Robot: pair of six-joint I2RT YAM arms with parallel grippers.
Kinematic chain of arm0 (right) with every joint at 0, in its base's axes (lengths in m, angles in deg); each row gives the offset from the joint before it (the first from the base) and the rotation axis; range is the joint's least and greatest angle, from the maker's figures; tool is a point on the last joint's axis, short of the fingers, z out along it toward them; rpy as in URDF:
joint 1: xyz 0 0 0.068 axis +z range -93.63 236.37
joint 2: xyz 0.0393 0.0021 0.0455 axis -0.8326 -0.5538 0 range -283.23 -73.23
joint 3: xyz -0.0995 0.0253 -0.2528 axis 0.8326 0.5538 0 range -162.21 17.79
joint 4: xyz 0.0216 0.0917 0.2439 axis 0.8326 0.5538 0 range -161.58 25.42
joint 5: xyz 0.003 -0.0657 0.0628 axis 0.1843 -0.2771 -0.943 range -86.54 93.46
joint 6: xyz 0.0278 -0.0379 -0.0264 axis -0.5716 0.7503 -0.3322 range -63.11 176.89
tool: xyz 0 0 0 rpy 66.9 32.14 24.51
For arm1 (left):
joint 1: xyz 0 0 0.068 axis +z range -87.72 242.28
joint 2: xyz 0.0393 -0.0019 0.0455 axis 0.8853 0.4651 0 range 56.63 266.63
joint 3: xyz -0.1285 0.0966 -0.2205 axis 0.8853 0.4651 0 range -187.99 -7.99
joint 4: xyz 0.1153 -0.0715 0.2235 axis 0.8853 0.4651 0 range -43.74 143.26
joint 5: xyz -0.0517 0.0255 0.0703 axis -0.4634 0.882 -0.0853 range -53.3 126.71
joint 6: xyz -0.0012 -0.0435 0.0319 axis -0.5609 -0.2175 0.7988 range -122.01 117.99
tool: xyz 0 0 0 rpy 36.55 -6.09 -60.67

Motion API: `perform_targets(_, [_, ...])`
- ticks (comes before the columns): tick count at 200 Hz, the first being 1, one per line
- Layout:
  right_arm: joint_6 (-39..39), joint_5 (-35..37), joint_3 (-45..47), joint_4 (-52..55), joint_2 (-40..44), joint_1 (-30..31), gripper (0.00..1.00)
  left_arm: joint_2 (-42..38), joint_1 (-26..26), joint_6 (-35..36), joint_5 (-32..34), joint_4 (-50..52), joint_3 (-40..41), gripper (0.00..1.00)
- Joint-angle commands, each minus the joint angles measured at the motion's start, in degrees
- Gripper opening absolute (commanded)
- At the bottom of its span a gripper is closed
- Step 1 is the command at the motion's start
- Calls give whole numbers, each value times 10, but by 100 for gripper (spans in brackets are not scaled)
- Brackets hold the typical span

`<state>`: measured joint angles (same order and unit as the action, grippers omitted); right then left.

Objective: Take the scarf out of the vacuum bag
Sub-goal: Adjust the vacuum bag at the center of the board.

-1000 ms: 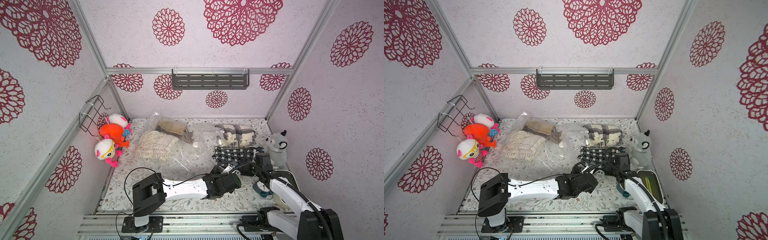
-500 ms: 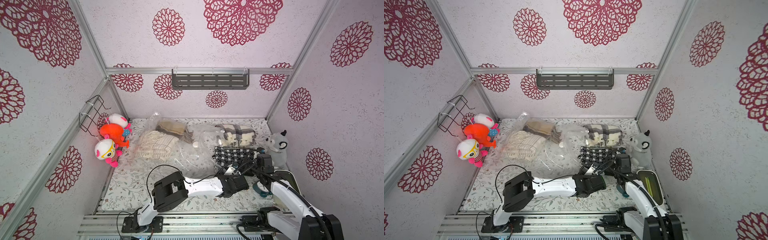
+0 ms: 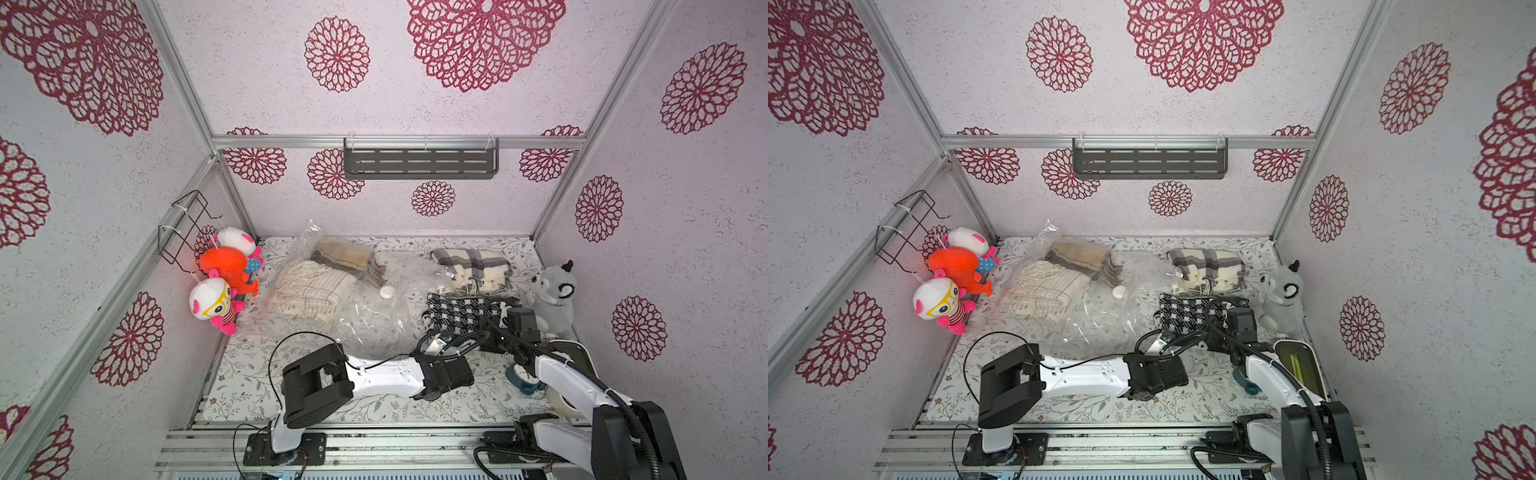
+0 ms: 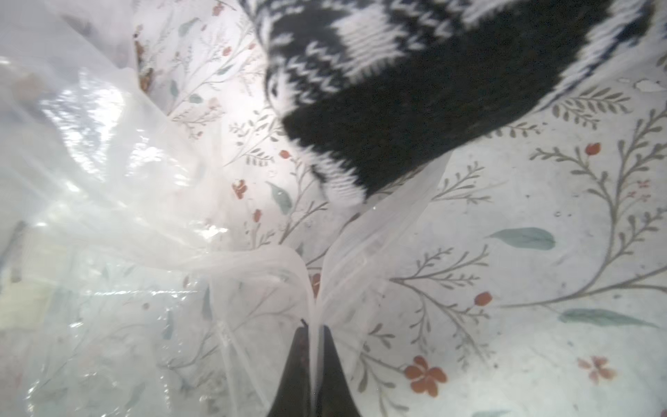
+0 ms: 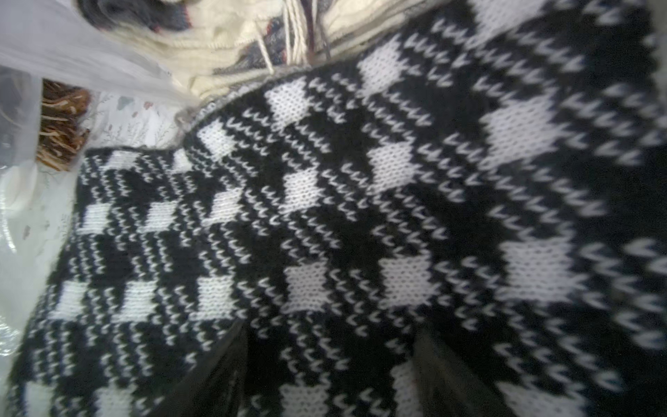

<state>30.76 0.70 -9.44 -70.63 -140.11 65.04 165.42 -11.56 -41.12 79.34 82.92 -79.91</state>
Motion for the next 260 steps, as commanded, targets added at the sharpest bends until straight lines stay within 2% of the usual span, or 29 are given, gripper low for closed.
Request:
perform_targets(1, [-3,40,-19,16,-26,3,72,-50,7,-47,48,68,41,0])
perform_targets(45, [-5,68,-27,29,-37,-1,72,-129,12,-115,60,156,105,0])
perform_targets(68, [-8,85,-18,34,-13,-2,72,-173,23,-125,27,150,152,0])
perform_targets(89, [-5,83,-21,40,-10,-4,71,-186,33,-132,22,155,166,0])
perform_targets(105, [-4,73,-21,41,4,-2,71,-192,35,-152,41,196,165,0])
perform_targets(132, [-10,69,-19,33,57,27,72,-211,41,-112,17,129,177,0])
perform_targets(136, [-11,73,-21,34,62,37,73,-211,41,-108,16,127,173,10])
perform_targets(141, [-11,73,-23,31,67,48,74,-212,41,-105,24,132,165,33])
perform_targets(146, [-8,65,-25,24,67,57,74,-215,40,-104,33,138,156,46])
perform_targets(168, [0,4,-45,1,22,82,75,-241,38,-76,77,145,109,82])
perform_targets(183, [4,3,-54,-21,-6,108,74,-257,41,-33,103,112,83,100])
perform_targets(196, [-1,-8,-58,-41,-33,120,72,-256,57,29,85,61,58,98])
perform_targets(207, [3,-6,-65,-39,-51,134,72,-241,79,91,36,-12,45,98])
perform_targets(219, [2,37,-71,-24,-66,142,72,-197,106,147,-26,-57,17,98])
perform_targets(239, [-10,120,-63,-5,-77,135,74,-102,129,176,-29,-29,-58,98])
perform_targets(245, [-14,111,-56,-8,-82,124,74,-81,130,186,-28,-32,-70,98])
perform_targets(260, [-16,54,-39,-38,-104,86,74,-51,137,223,-71,-68,-77,98])
